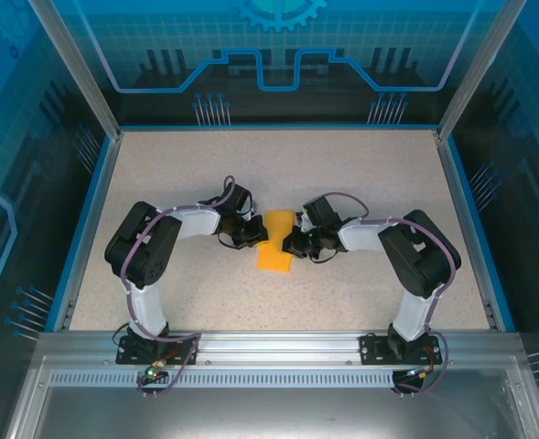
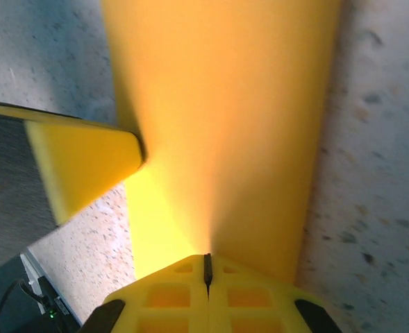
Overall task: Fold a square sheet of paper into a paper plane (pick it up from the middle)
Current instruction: Fold the square sheet of paper in half at the center of the table.
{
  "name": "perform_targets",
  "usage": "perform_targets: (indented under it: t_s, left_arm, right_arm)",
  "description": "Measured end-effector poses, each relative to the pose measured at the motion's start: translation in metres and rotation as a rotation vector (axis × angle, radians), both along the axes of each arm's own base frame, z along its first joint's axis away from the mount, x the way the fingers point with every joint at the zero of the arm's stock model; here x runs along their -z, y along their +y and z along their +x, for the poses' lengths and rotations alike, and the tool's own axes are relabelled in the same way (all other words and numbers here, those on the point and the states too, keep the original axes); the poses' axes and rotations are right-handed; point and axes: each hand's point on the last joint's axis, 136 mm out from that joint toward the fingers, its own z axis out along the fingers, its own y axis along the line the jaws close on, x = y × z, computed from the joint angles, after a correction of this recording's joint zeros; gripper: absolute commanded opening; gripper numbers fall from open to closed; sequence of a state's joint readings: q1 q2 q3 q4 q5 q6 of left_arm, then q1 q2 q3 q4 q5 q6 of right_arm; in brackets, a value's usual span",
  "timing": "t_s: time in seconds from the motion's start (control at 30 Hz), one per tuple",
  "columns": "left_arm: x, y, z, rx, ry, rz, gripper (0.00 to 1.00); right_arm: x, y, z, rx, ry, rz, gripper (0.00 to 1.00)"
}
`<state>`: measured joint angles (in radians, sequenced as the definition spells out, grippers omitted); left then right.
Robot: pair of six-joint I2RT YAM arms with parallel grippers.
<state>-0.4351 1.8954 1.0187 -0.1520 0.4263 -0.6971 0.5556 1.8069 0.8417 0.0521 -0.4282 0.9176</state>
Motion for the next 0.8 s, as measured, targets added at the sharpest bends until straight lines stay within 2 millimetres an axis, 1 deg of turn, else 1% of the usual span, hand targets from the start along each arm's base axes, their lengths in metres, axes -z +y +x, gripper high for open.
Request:
perform_targets:
  t_s: [0.1, 0.4, 0.5, 0.6, 0.67, 0.8]
  left_arm:
    - [0.0, 0.0, 0.0, 0.001, 0.0, 0.0, 0.0]
    - [0.0, 0.0, 0.0, 0.013, -0.01, 0.002, 0.0]
    - [0.0, 0.0, 0.0, 0.014, -0.011, 0.003, 0.0]
    - [0.0, 0.0, 0.0, 0.014, -0.011, 0.003, 0.0]
    - [0.0, 0.0, 0.0, 0.014, -0.011, 0.003, 0.0]
    - [0.0, 0.0, 0.0, 0.014, -0.011, 0.003, 0.0]
  right_arm:
    - [0.004, 0.0, -0.002, -0.007, -0.002, 0.003, 0.0]
    - [0.003, -0.001, -0.002, -0.023, -0.014, 0.029, 0.0]
    - [-0.004, 0.001, -0.002, -0.036, -0.035, 0.04, 0.0]
    - [-0.017, 0.005, -0.004, -0.063, -0.067, 0.067, 0.0]
    - [-0.02, 0.008, -0.006, -0.076, -0.081, 0.079, 0.0]
    - [-0.01, 0.004, -0.015, -0.083, -0.063, 0.08, 0.0]
